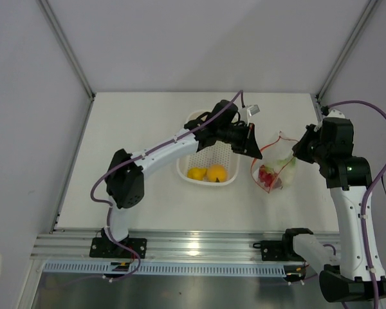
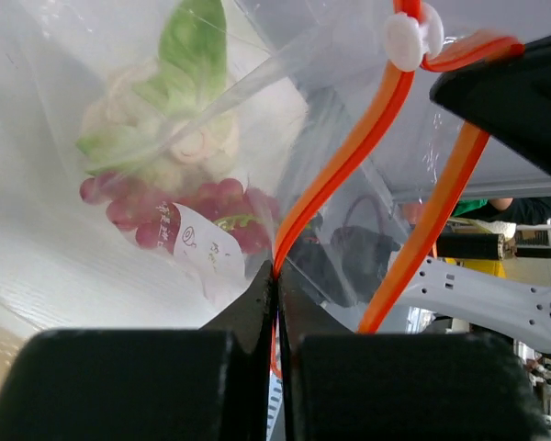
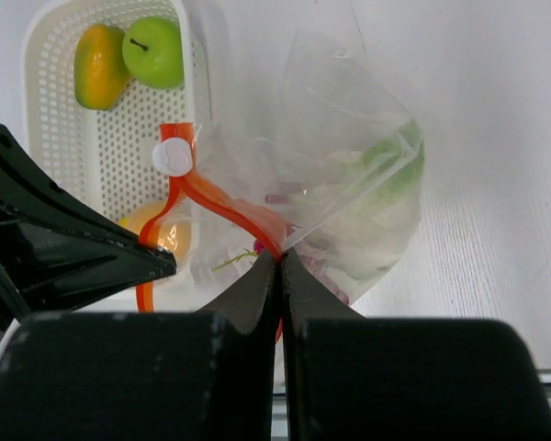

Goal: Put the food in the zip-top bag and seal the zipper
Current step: Adjust the zipper food storage bag at the center of the board, then pick up the fake fruit from the bin.

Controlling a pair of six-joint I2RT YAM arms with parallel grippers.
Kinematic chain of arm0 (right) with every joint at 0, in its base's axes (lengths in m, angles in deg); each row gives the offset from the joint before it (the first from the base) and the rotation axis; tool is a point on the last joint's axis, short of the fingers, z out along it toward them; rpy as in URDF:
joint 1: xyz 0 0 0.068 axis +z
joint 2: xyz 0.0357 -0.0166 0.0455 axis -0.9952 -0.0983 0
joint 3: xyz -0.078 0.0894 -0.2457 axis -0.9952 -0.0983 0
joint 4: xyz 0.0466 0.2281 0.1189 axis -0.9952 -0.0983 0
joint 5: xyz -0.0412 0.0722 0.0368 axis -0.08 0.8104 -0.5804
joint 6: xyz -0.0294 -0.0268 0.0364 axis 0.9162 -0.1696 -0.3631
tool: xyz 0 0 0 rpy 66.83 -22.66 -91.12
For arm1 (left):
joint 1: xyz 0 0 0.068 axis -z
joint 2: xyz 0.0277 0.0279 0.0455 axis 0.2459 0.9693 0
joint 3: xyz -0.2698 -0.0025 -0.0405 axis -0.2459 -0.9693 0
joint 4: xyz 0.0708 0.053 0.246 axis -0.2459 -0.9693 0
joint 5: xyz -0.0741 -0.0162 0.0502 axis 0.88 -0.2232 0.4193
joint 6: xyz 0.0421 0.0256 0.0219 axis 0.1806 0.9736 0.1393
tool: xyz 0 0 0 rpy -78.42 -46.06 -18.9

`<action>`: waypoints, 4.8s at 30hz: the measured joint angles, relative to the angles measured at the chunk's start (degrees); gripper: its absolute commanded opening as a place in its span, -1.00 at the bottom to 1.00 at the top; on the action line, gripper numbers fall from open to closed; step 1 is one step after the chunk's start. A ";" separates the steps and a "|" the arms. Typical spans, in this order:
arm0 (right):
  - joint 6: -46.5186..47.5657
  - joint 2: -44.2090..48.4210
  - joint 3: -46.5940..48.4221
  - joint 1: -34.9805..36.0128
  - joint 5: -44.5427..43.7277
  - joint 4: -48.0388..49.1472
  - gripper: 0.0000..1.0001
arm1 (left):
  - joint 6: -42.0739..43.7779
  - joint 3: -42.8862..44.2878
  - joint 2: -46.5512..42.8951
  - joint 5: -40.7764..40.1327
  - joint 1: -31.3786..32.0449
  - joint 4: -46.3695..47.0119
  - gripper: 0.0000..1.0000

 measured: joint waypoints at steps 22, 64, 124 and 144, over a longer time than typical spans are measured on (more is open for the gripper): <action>-0.04 -0.68 -4.42 -0.13 2.71 0.48 -1.00 | 13.33 -14.75 -13.57 -10.21 -0.72 12.90 0.99; 0.02 -4.31 -8.39 -0.11 5.62 6.12 -1.00 | 48.92 19.91 18.08 -31.28 -18.12 -20.92 0.76; 0.02 -4.24 -13.31 0.31 6.75 9.55 -1.00 | 51.89 10.19 14.45 -39.76 -14.60 -13.73 -0.99; -0.22 -7.02 -8.85 0.74 6.99 9.31 -1.00 | 38.45 1.20 -9.88 -12.37 -5.27 -14.71 -0.99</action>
